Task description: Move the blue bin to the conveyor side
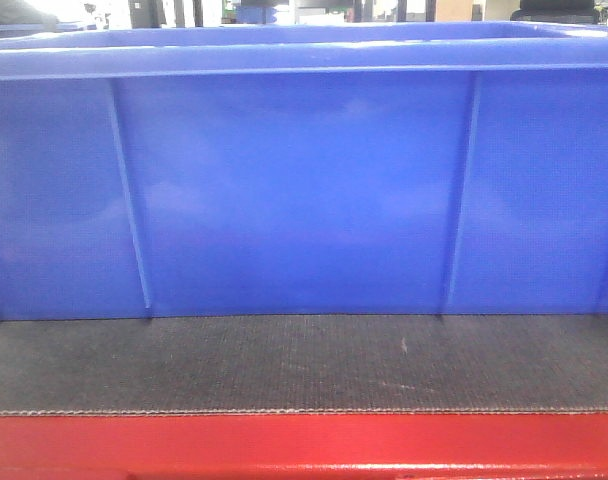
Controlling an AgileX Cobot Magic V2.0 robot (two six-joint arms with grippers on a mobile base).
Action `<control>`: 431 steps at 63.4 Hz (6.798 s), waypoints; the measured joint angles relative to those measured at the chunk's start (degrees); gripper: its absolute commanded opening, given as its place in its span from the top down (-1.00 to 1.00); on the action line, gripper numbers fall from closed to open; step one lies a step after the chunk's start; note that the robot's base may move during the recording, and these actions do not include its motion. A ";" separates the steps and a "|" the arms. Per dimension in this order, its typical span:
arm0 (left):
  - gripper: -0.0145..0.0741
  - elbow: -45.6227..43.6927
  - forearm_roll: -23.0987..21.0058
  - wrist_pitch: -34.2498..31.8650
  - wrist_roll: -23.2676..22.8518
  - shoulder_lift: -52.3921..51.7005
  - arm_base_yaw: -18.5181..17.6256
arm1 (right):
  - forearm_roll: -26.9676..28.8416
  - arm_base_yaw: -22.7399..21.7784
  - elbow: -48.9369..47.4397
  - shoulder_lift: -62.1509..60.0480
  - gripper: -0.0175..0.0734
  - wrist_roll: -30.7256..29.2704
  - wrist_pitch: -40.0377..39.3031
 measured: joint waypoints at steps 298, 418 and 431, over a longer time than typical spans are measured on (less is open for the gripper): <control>0.67 77.17 -14.39 -26.15 15.85 -69.37 11.86 | 4.32 -7.54 82.28 -69.09 0.81 -5.78 -28.85; 0.67 83.69 -15.46 -32.87 17.87 -69.37 12.68 | 4.21 -7.54 82.28 -69.09 0.81 -5.73 -28.85; 0.67 83.69 -15.46 -32.87 17.87 -69.37 12.68 | 4.21 -7.54 82.28 -69.09 0.81 -5.73 -28.85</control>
